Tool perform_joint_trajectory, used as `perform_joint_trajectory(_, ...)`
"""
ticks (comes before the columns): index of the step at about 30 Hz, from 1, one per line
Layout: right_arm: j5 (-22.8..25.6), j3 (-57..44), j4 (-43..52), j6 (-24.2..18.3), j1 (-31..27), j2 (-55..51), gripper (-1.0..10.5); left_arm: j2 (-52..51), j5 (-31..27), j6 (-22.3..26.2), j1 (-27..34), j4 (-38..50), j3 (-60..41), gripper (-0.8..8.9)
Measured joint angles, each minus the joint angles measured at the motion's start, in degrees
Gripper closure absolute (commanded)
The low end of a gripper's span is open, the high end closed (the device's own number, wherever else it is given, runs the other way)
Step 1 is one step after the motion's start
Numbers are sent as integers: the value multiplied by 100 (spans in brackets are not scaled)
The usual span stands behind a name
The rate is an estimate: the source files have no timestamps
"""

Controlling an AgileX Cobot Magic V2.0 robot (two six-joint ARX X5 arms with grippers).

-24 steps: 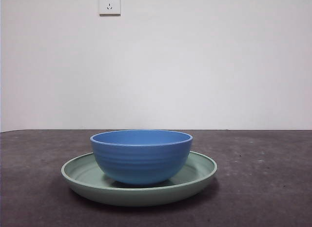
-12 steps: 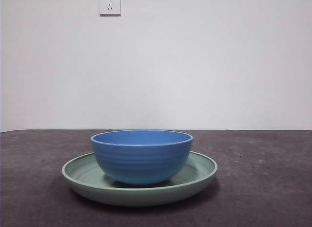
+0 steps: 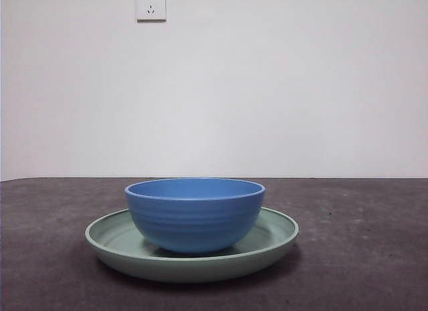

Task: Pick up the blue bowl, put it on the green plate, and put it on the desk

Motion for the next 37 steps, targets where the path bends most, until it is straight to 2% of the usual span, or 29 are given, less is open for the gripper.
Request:
perform_joint_trajectory(13, 2, 0, 9, 2, -15, -2, 920, 0, 0, 0, 0, 0, 0, 794)
perform_joint_trajectory(17, -7, 0, 76, 2, -402, -118, 920, 0, 0, 0, 0, 0, 0, 794)
perform_joint_trajectory(19, 7, -48, 236, -20, -780, -262, 920, 0, 0, 0, 0, 0, 0, 794)
perform_joint_trajectory(24, 442, -822, 1672, -243, -1711, -828, 920, 0, 0, 0, 0, 0, 0, 794)
perform_joint_trajectory(28, 638, -2039, 3069, -404, -2208, -1379, 920, 0, 0, 0, 0, 0, 0, 794)
perform_joint_trajectory(33, 1154, -3923, 5093, -452, -2708, -2205, 920, 0, 0, 0, 0, 0, 0, 794)
perform_joint_trajectory(37, 1255, -4931, 5866, -452, -3056, -2667, 920, 0, 0, 0, 0, 0, 0, 794)
